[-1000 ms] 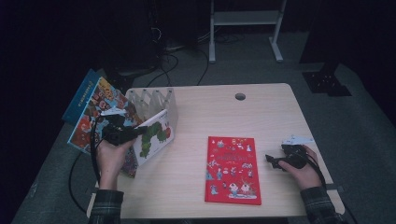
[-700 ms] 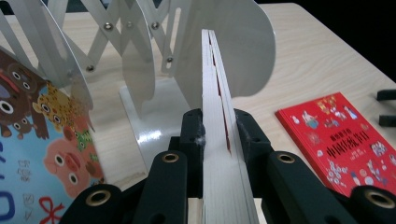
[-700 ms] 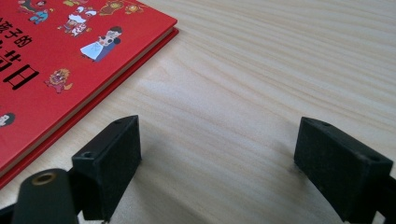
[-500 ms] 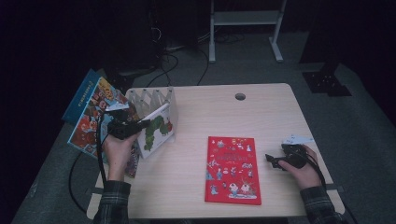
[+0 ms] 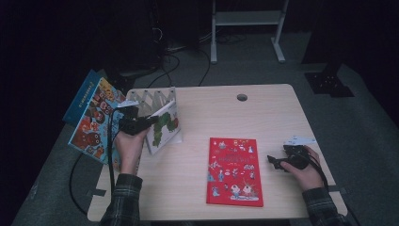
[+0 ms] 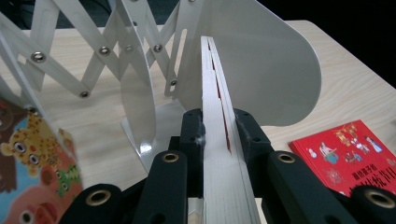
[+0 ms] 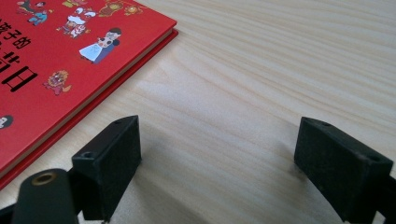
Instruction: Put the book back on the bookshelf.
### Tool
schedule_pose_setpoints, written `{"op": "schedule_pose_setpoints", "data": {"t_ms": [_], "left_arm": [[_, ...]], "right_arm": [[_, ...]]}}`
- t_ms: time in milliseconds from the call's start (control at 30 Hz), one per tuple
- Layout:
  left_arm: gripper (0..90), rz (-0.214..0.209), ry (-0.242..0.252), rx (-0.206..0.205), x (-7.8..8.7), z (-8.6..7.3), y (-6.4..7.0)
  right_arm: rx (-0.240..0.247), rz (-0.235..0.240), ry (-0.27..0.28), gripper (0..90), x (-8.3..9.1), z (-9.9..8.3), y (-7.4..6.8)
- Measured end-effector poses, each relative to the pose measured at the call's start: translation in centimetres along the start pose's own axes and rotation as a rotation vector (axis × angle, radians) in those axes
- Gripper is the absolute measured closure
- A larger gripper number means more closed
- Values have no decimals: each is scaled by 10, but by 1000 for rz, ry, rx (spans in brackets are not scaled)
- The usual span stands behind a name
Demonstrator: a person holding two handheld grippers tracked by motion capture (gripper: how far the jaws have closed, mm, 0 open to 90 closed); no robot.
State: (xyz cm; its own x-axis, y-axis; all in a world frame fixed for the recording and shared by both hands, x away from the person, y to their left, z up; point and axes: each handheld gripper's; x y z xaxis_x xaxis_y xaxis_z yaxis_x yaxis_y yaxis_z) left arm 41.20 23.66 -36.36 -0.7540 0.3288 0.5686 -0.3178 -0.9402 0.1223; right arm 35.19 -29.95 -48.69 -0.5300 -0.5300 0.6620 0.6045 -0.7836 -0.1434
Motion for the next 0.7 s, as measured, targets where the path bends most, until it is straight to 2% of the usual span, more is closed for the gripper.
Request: {"op": "schedule_pose_setpoints", "data": {"t_ms": [333,500,700], "left_arm": [[755,29,34,15,-12,-2,8],[754,23,47,21,-15,-10,7],[752,20,38,18,-18,-19,4]], "right_arm": [[-1,1,0,135,0,0,0],[0,1,0,135,0,0,0],[1,1,0,135,0,0,0]]}}
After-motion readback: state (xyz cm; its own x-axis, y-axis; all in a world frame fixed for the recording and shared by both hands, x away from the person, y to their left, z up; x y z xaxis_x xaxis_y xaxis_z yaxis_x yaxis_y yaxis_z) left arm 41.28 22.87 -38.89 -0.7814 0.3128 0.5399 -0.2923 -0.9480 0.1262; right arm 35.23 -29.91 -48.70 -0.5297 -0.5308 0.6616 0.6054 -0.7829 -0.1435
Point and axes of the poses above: each handheld gripper's, and its own axes: x roughly backward along the jaws, z roughly out of its top, y roughly to its right, and after that the axes turned 11 degrees about z, right-handed
